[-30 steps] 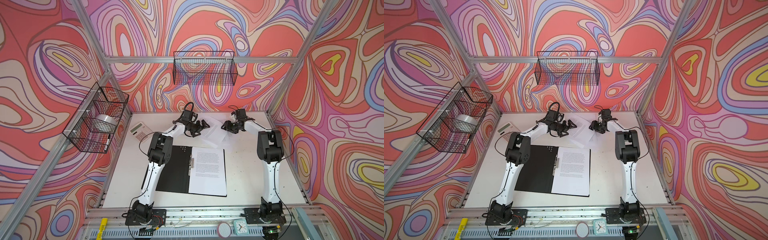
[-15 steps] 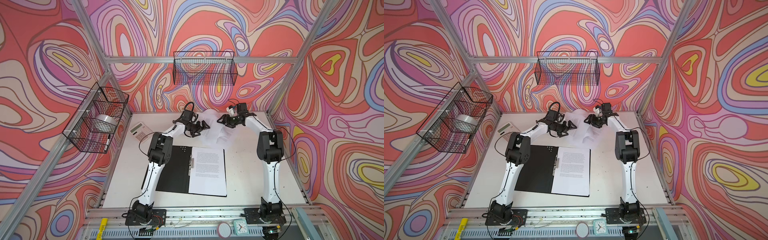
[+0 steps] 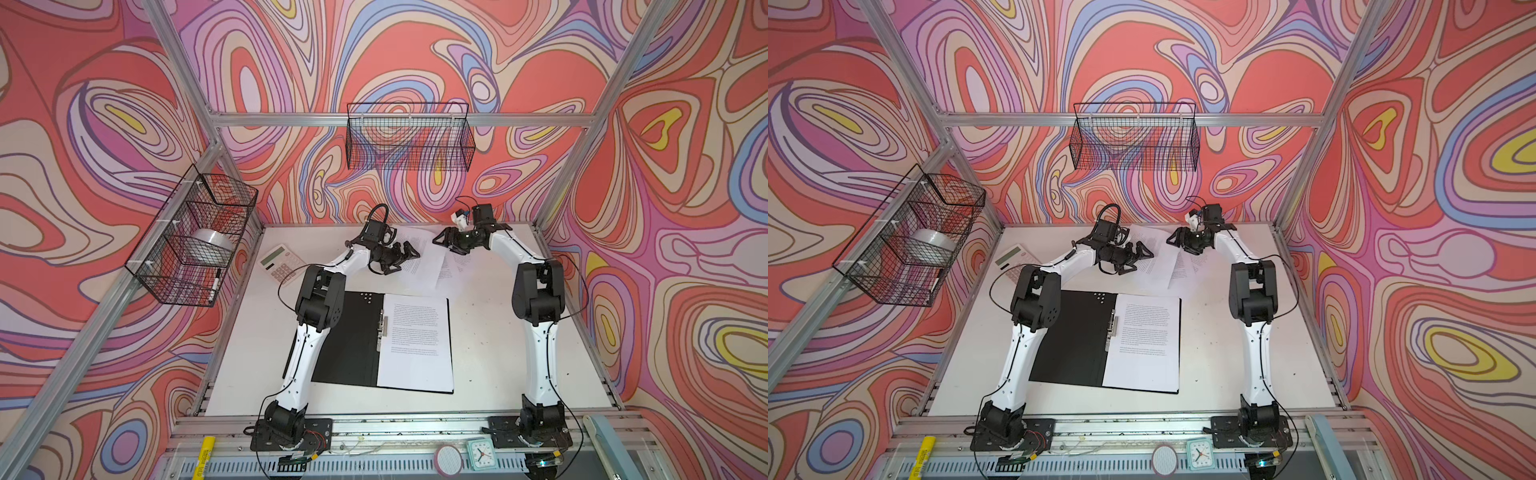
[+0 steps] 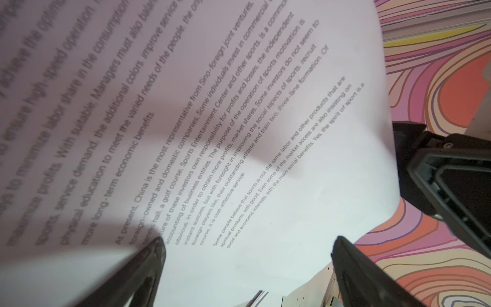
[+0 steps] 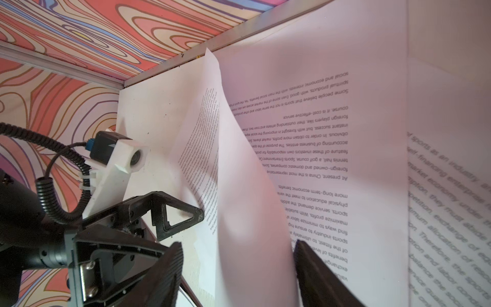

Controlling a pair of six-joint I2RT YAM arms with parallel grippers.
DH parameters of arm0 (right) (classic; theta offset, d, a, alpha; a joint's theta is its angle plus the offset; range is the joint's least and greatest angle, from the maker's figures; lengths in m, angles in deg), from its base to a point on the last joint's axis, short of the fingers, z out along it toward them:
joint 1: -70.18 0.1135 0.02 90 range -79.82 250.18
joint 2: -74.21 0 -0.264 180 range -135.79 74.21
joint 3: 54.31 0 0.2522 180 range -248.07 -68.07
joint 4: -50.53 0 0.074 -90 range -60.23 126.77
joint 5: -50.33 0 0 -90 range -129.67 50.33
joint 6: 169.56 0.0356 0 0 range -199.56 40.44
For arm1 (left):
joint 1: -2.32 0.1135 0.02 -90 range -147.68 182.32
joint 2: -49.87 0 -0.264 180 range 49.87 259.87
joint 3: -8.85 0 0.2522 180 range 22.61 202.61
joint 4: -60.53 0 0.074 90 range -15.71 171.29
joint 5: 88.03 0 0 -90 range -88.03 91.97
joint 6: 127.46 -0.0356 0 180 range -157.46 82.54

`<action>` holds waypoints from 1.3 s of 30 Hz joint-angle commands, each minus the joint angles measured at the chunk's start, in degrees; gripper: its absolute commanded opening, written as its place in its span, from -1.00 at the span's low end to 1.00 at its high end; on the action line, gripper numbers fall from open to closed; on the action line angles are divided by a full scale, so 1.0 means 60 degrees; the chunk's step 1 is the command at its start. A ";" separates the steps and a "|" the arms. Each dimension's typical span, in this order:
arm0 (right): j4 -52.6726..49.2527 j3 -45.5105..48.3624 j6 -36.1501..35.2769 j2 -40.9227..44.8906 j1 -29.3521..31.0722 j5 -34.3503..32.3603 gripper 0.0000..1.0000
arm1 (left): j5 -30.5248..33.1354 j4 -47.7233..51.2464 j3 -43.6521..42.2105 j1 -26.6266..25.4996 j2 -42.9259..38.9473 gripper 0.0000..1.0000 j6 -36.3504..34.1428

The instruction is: Put the files into the folder

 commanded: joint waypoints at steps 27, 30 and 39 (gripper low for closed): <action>0.2720 0.3052 0.2105 0.1621 -0.0620 0.1672 0.47 | -0.0026 0.0512 -0.0704 -0.0019 0.0695 0.95 0.0074; 0.2706 0.3069 0.2138 0.1697 -0.0681 0.1709 0.40 | -0.0038 0.0420 -0.0870 -0.0013 0.0665 0.95 0.0087; 0.2035 0.2819 0.1898 0.1762 -0.0874 0.1344 0.01 | -0.0030 0.0279 -0.1124 0.0006 0.0590 0.94 0.0113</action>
